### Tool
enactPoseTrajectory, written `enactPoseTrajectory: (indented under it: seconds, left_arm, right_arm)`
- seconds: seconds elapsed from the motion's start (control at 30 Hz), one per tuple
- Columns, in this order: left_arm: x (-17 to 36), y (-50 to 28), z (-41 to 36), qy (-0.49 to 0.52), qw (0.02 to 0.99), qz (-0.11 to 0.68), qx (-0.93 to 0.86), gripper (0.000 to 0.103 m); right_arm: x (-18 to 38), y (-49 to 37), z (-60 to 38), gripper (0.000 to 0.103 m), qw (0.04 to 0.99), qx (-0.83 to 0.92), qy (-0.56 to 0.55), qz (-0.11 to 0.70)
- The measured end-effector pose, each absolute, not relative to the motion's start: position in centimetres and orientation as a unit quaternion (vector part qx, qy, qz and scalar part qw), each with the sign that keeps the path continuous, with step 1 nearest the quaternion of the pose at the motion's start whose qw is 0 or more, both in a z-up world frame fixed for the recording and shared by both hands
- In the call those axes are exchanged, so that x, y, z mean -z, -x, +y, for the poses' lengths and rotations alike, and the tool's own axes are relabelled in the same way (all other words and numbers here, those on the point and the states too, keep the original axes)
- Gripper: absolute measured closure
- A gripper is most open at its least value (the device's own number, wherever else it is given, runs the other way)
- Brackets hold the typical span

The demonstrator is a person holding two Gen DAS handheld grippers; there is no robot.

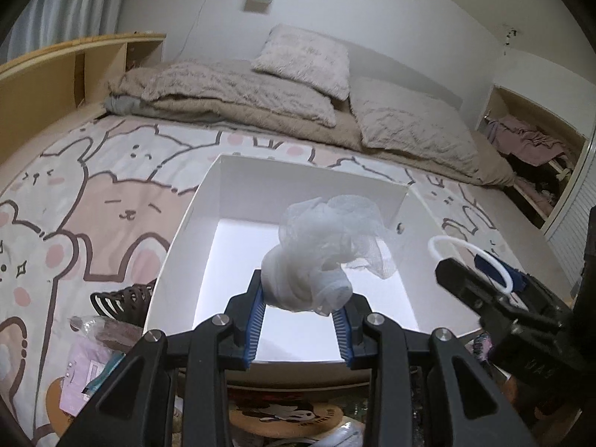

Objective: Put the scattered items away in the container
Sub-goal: 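Lift the pouf with the left gripper while the right gripper carries the ring over the box, then open the left gripper to drop the pouf while the right gripper releases the ring into the box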

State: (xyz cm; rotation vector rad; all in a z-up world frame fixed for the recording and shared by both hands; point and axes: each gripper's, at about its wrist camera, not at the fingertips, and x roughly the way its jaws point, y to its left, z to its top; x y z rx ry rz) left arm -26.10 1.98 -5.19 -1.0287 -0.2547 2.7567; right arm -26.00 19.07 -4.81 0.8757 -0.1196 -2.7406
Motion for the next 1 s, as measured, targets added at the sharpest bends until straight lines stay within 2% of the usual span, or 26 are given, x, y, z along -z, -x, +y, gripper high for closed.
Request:
enactPoseTrajectory:
  seconds: [0.53, 1.0]
  left_arm:
    - [7.9, 28.2, 2.9, 0.378, 0.088, -0.071, -0.919, 0.070]
    - [9.2, 28.6, 3.8, 0.382, 0.066, -0.024, -0.921, 0.070]
  right_arm:
    - [8.2, 28.9, 18.6, 0.018, 0.115, 0.927, -0.354, -0.034]
    - [9.5, 29.2, 17.3, 0.018, 0.083, 0.933, -0.349, 0.031]
